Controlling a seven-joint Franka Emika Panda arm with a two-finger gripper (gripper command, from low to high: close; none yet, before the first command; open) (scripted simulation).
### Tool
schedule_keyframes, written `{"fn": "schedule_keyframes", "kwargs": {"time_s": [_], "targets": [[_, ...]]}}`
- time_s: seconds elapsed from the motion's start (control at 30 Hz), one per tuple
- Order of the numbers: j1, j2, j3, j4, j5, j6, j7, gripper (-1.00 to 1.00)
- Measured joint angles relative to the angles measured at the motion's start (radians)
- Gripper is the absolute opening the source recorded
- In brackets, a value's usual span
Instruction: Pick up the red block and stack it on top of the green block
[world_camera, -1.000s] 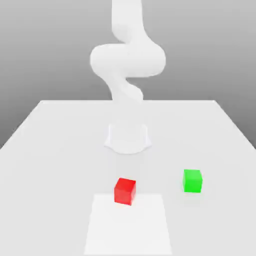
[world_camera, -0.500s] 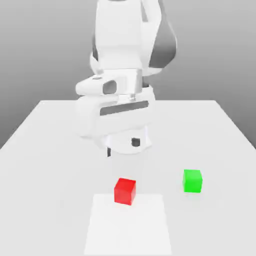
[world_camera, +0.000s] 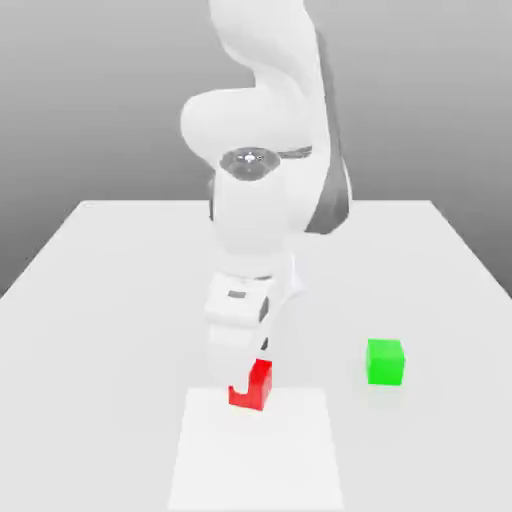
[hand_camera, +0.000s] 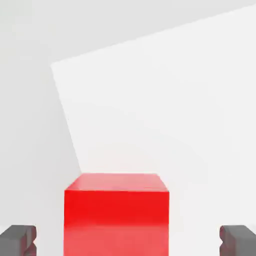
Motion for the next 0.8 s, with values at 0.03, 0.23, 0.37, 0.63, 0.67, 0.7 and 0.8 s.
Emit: {"fn": "schedule_keyframes", "kwargs": {"time_s": [0.03, 0.23, 0.37, 0.63, 0.67, 0.7, 0.8], "targets": [[-0.037, 0.025, 0.048, 0.004, 0.046, 0.021, -0.032, 0.0], [-0.146, 0.093, 0.177, 0.013, 0.122, 0.078, -0.086, -1.0], [-0.15, 0.094, 0.182, 0.013, 0.124, 0.078, -0.087, -1.0], [-0.122, -0.092, 0.055, -0.015, -0.183, -0.075, 0.128, -1.0], [-0.127, -0.117, 0.057, -0.019, -0.208, -0.095, 0.147, -1.0], [-0.134, -0.141, 0.06, -0.023, -0.232, -0.115, 0.163, -1.0], [-0.157, -0.209, 0.077, -0.037, -0.279, -0.172, 0.201, -1.0]]}}
